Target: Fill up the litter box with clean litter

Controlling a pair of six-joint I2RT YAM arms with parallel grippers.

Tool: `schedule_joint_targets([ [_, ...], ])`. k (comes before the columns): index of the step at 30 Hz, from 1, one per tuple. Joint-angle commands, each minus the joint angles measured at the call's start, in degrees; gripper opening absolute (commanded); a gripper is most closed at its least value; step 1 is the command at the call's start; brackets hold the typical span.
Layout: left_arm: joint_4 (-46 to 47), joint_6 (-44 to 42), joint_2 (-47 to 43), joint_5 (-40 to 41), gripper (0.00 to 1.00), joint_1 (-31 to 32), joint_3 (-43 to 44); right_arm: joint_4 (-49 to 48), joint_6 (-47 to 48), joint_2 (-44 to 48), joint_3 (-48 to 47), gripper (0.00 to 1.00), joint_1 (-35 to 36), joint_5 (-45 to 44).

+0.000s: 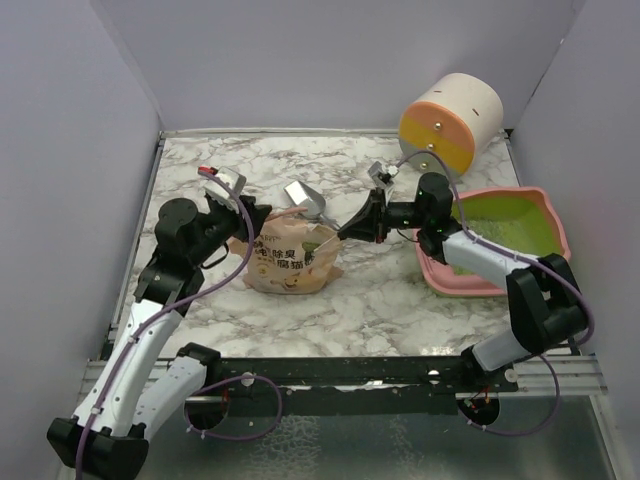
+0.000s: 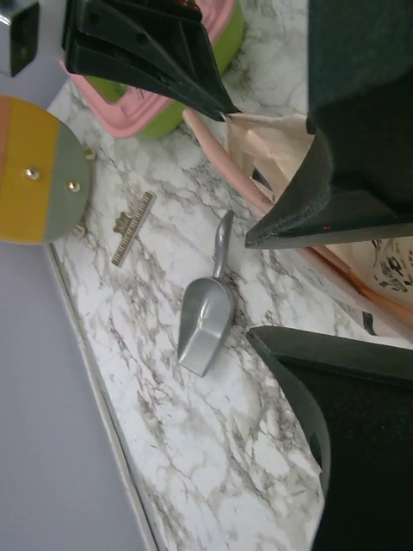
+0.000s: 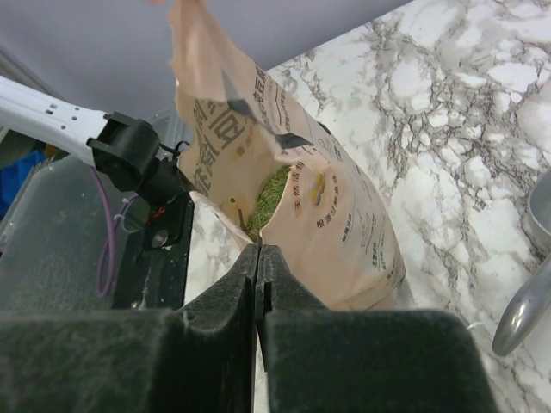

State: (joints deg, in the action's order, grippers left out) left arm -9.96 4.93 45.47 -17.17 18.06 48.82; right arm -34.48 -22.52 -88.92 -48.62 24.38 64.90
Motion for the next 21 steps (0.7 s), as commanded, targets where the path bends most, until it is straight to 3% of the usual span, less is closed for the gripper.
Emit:
schedule_joint_targets([
  [1,3.21,-2.19,-4.35,-2.49,0.54,-0.31,0.90,10.35,2.93,8.13,0.32,0.01,-0.30,-6.30],
  [4,3.42,-1.98,-10.64,-3.17,0.64,-0.34,-4.12,10.32,2.72,10.01,1.84,0.01,-0.32,-6.76],
  [11,2.49,1.14,-23.11,-6.69,0.69,-0.39,-14.78,11.61,6.12,9.01,1.01,0.02,-0.30,-2.92],
  [14,-1.15,0.70,-25.95,-5.53,0.69,-0.33,-13.96,16.94,9.49,9.15,-1.07,0.32,-0.30,-4.03],
  [16,-2.78,0.58,-25.17,-5.56,0.70,-0.32,-11.98,17.85,10.26,9.55,-1.60,0.44,-0.30,-4.81],
  [21,-5.36,-1.06,-17.35,-4.13,0.70,-0.32,-6.53,19.79,12.35,6.67,-3.78,0.51,-0.30,-4.63],
])
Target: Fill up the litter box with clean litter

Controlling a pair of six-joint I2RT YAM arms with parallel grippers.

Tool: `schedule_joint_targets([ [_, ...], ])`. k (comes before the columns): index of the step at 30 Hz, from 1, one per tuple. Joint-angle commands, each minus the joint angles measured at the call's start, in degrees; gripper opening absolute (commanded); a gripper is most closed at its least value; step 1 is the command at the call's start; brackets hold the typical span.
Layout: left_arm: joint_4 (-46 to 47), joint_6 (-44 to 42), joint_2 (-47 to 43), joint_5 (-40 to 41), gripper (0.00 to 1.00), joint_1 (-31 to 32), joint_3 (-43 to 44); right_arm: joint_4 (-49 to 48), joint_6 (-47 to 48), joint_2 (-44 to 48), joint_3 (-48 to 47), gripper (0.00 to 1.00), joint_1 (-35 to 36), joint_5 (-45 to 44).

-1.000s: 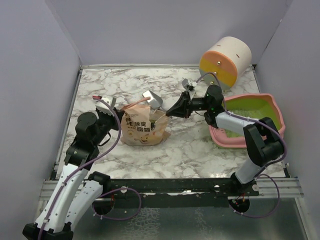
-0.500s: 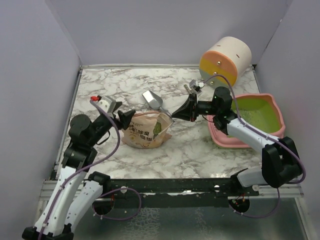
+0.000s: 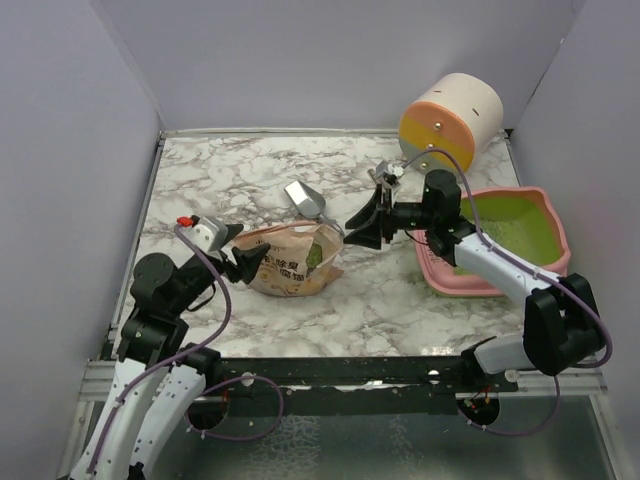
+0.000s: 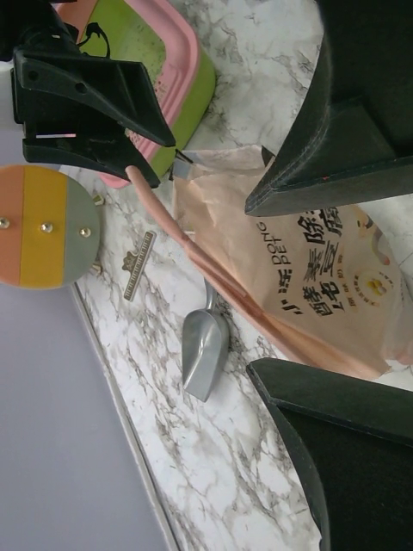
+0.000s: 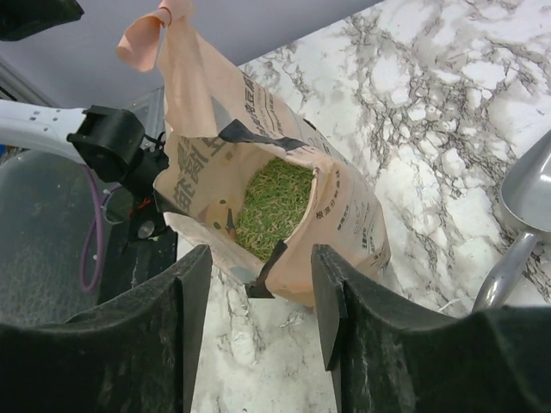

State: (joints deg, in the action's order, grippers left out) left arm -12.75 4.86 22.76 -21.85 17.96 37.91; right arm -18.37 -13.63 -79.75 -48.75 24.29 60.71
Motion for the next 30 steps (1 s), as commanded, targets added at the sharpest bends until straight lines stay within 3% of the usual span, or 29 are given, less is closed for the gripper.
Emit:
schedule_joint_targets([
  [1,-2.46,-1.30,6.74,1.45,0.70,-0.25,5.01,4.54,3.60,-3.84,-4.59,0.51,-0.21,0.12],
  [6,-4.44,-4.44,13.00,3.99,0.69,-0.23,8.20,7.78,3.07,-9.43,-8.45,0.60,-0.14,1.14],
  [15,-8.69,-8.47,17.04,-5.32,0.65,-0.28,7.87,21.08,8.93,-11.75,-14.71,0.60,2.90,-3.73],
  [19,-6.57,-8.74,19.56,-5.63,0.51,-0.21,7.35,29.69,11.79,-15.00,-19.95,0.44,5.93,-9.74],
  [21,-5.63,-9.19,21.99,-5.10,0.36,-0.24,8.32,34.37,13.82,-17.00,-23.42,0.23,7.99,-15.24],
  [23,-4.51,-9.26,24.53,-3.33,0.13,-0.23,9.82,36.61,13.93,-18.30,-25.57,0.03,9.36,-20.38],
  [24,-3.57,-8.86,25.79,-2.20,0.03,-0.27,10.82,37.28,13.73,-18.68,-26.39,0.01,9.72,-22.65],
  [25,-2.59,-8.54,26.96,-1.00,0.00,-0.28,11.84,37.27,12.68,-18.66,-26.58,0.01,9.88,-25.36],
  [30,3.70,-9.29,32.65,1.92,0.00,-0.26,18.48,32.92,7.98,-14.49,-23.56,0.01,9.85,-37.74],
])
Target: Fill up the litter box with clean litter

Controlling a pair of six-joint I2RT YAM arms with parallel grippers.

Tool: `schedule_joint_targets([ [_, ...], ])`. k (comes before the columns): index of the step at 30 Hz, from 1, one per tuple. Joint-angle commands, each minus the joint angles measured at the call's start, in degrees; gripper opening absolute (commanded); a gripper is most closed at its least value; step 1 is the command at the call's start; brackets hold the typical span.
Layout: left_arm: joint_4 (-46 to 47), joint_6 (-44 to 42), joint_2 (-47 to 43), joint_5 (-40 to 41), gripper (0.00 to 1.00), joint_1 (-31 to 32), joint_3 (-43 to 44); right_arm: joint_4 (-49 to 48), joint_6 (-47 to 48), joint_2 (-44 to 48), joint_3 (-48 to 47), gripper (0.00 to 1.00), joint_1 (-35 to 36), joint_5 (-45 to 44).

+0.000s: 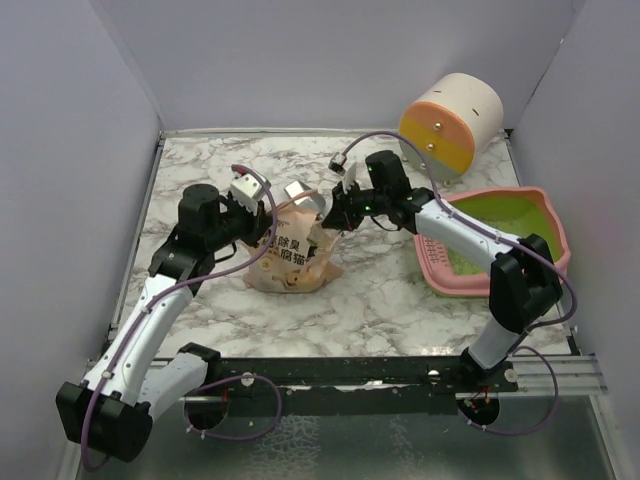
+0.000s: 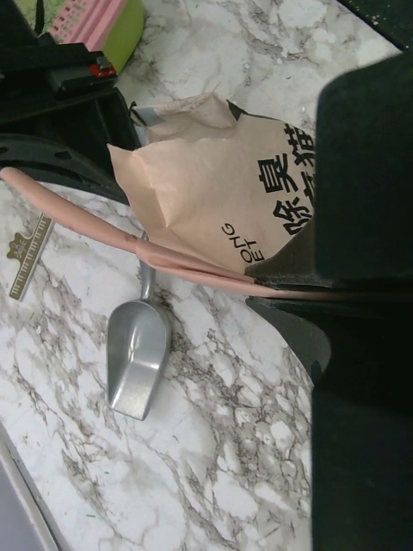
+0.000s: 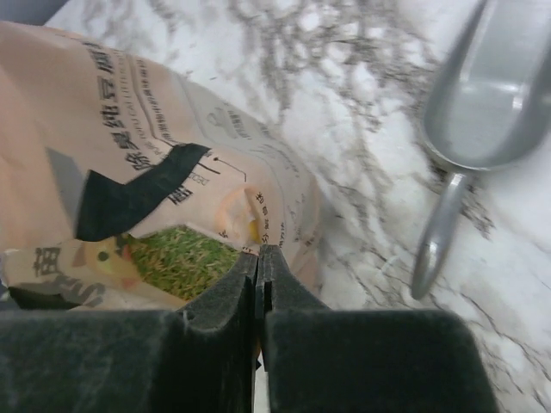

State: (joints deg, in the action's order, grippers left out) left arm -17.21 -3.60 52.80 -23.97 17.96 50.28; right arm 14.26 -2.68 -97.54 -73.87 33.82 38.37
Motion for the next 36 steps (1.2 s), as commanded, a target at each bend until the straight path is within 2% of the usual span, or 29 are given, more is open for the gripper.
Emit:
schedule_joint_targets([
  [1,9.06,-1.37,3.91,4.72,0.00,-0.29,7.66,-0.42,-3.50,4.39,2.16,0.01,0.28,-17.40],
  [6,10.38,-3.00,11.94,3.92,0.00,-0.20,16.71,-1.46,-4.57,8.25,3.78,0.01,-1.22,-22.28],
  [11,15.97,-0.98,17.69,2.91,0.00,-0.16,19.52,-1.65,-4.71,9.81,3.93,0.01,-3.62,-21.85],
  [15,18.54,-0.75,18.53,1.76,0.00,-0.20,17.85,-2.52,-3.73,9.92,4.22,0.01,-6.23,-17.98],
  [16,19.13,-1.10,18.15,1.56,0.10,-0.19,16.99,-1.82,-3.03,9.37,3.58,0.01,-6.40,-17.01],
  [17,19.90,-1.45,17.62,1.41,0.25,-0.19,15.84,-1.87,-2.54,9.19,3.33,0.03,-6.43,-16.66],
  [18,20.83,-1.69,16.72,1.69,0.39,-0.22,14.44,-2.77,-2.28,9.31,3.68,0.12,-6.45,-15.81],
  [19,21.55,-1.97,15.77,2.31,0.50,-0.28,13.28,-3.81,-2.07,9.81,4.06,0.25,-6.45,-15.10],
  [20,21.85,-2.10,14.89,2.87,0.56,-0.48,12.34,-4.48,-1.95,10.32,4.30,0.37,-6.44,-14.58],
  [21,22.13,-2.07,13.96,3.50,0.60,-0.76,11.63,-5.07,-1.71,10.92,4.42,0.44,-6.53,-13.72],
  [23,23.29,-1.52,12.49,3.20,0.67,-1.60,11.03,-5.88,-1.29,12.38,4.35,0.50,-6.63,-12.45],
  [25,23.51,-0.35,13.54,-0.35,0.68,-2.60,13.03,-6.53,-1.63,13.84,4.15,0.52,-7.70,-11.29],
  [28,20.42,1.37,19.88,-8.24,0.68,-2.86,21.51,-6.46,-3.76,15.78,3.66,0.53,-10.03,-9.99],
  [30,18.73,3.69,25.65,-11.92,0.73,-2.89,29.76,-5.94,-4.21,17.09,3.49,0.53,-10.81,-10.73],
  [34,10.26,4.24,37.85,-9.66,0.74,-3.95,50.52,-4.35,-4.27,20.14,4.21,0.53,-11.09,-12.49],
  [36,5.33,5.04,43.31,-10.23,0.73,-7.95,60.93,-3.09,-3.83,20.90,4.34,0.53,-11.26,-11.36],
])
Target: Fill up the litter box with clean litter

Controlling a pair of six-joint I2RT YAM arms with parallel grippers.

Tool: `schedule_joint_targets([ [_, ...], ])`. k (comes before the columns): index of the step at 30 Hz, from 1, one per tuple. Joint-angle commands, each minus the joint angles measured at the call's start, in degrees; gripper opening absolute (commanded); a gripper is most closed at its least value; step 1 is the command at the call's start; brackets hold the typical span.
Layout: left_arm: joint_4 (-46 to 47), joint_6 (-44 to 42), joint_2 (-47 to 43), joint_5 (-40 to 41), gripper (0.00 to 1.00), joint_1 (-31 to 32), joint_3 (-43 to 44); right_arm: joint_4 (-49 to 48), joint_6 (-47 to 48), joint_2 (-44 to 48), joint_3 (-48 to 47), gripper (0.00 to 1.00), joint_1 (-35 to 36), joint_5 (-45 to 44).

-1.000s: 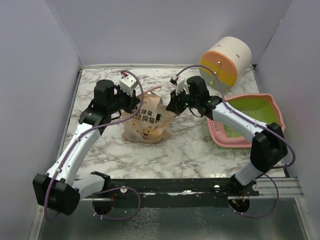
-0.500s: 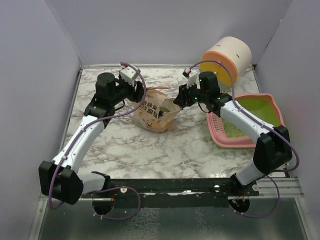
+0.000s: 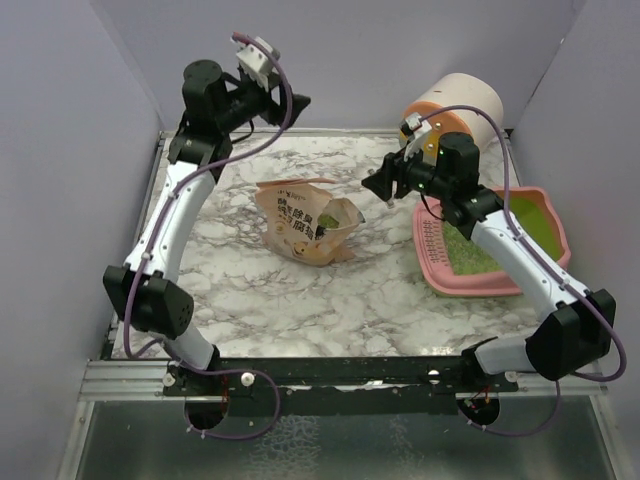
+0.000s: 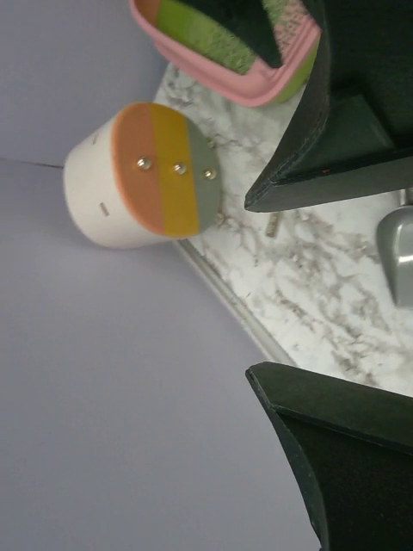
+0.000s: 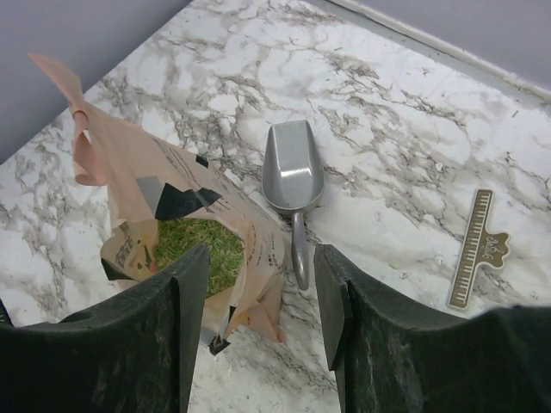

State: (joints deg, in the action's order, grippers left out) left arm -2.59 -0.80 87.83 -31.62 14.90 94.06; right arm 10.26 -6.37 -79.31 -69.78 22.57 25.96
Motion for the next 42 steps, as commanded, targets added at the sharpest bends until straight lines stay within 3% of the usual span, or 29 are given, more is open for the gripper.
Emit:
schedule_joint_targets([
  [1,-8.56,5.99,10.53,-5.72,0.73,-8.57,19.52,1.71,0.30,2.79,0.11,0.53,-0.06,1.43],
  [4,11.27,28.15,10.42,-17.38,0.66,-22.03,8.57,3.17,1.01,2.91,0.17,0.53,-0.37,1.28],
  [6,36.74,47.36,5.96,-23.67,0.61,-28.41,-9.10,3.28,1.66,2.57,0.38,0.53,-0.77,2.15],
  [7,44.81,51.29,3.38,-24.84,0.60,-30.41,-18.05,3.28,1.77,2.29,0.43,0.53,-1.11,2.62],
  [12,48.60,40.32,-11.24,-27.39,0.60,-31.82,-44.98,3.65,2.01,-0.55,-0.57,0.53,-3.06,6.66],
  [15,49.02,34.20,-20.23,-23.74,0.63,-29.50,-54.54,2.43,1.21,-1.38,0.11,0.53,-4.32,11.20],
  [21,53.78,26.15,-26.51,-20.24,0.66,-23.38,-61.77,-3.74,-0.47,-1.85,5.33,0.53,-5.81,20.13],
  [32,69.33,26.54,-11.83,-33.42,0.64,-20.96,-59.64,-8.25,-1.88,3.39,13.49,0.51,-6.57,23.36],
  [35,78.10,32.20,-6.49,-34.74,0.64,-20.89,-58.64,-7.34,-1.60,4.22,14.37,0.51,-6.62,24.05],
  [39,101.67,49.19,2.87,-33.99,0.64,-20.78,-56.95,-8.42,-1.18,4.70,16.42,0.51,-6.57,24.48],
  [42,102.82,51.62,6.84,-35.14,0.64,-20.14,-54.43,-10.93,-0.30,4.12,18.13,0.53,-6.57,25.12],
])
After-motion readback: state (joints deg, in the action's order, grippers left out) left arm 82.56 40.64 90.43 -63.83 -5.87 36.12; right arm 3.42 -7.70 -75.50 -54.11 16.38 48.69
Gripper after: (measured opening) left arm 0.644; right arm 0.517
